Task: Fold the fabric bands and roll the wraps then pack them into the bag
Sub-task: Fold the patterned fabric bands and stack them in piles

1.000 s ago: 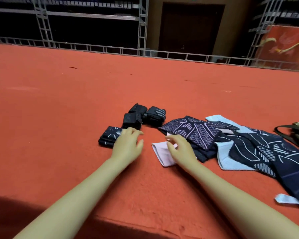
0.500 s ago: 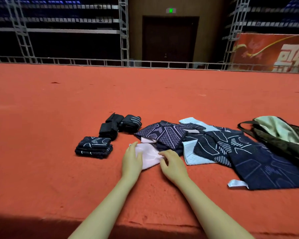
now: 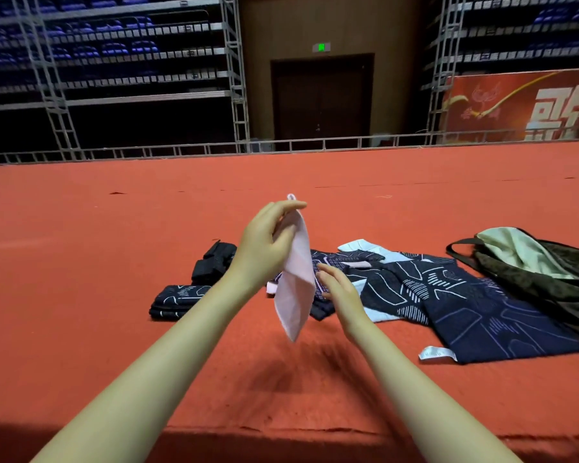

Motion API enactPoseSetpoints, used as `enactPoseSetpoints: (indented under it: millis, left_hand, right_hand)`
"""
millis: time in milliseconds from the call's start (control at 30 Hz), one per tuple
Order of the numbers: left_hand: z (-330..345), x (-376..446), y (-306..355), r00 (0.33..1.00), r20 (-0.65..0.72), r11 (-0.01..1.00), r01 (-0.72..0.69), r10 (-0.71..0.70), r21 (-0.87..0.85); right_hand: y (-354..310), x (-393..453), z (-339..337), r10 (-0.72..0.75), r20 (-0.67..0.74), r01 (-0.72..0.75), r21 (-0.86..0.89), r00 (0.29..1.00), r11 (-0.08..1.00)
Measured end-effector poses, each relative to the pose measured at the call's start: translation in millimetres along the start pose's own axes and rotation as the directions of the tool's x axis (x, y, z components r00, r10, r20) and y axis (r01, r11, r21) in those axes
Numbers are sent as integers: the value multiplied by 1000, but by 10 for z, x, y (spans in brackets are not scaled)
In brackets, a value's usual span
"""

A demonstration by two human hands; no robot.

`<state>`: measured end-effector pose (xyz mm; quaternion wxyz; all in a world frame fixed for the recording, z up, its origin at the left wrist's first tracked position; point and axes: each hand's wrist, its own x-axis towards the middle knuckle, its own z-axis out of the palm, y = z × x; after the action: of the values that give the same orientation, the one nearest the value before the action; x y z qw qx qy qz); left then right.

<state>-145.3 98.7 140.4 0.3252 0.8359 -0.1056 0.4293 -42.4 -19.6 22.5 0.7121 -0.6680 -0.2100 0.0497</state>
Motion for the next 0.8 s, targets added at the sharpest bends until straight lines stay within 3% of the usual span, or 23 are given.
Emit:
enactPoseSetpoints:
  millis: [100, 200, 267, 333, 367, 467, 600, 733, 800]
  left_hand:
    - [-16, 80, 142, 1000, -26, 998, -3, 2, -63]
    - [39, 38, 159, 999, -28, 994, 39, -42, -103]
    - [97, -41, 100, 996, -2, 989, 92, -92, -116]
    - [159, -153, -7, 988, -9, 981, 155, -157, -113]
    - [178, -205, -72, 981, -28, 977, 188, -192, -103]
    - [322, -402, -292, 954, -46, 956, 294, -295, -18]
    - [635, -760, -546, 901, 56, 901, 424, -430, 96]
    - [919, -1108, -722, 804, 178, 824, 547, -567, 150]
    - [1025, -1234, -777, 745, 230, 775, 564, -627, 284]
  right_hand:
    - [4, -86, 34, 232, 42, -235, 166, 972, 958]
    - [187, -305, 0, 467, 208, -511, 294, 859, 808]
    - [232, -381, -84, 473, 234, -524, 485, 849, 700]
    - [219, -406, -208, 425, 115, -403, 606, 898, 686]
    - [244, -375, -286, 373, -2, -305, 572, 928, 762]
    - [332, -402, -587, 109, -265, -54, 204, 958, 977]
    - [341, -454, -894, -76, -372, 26, -138, 925, 990]
    - [505, -504, -1060, -63, -351, -40, -279, 934, 960]
    - [577, -510, -1102, -47, -361, -74, -312, 931, 947]
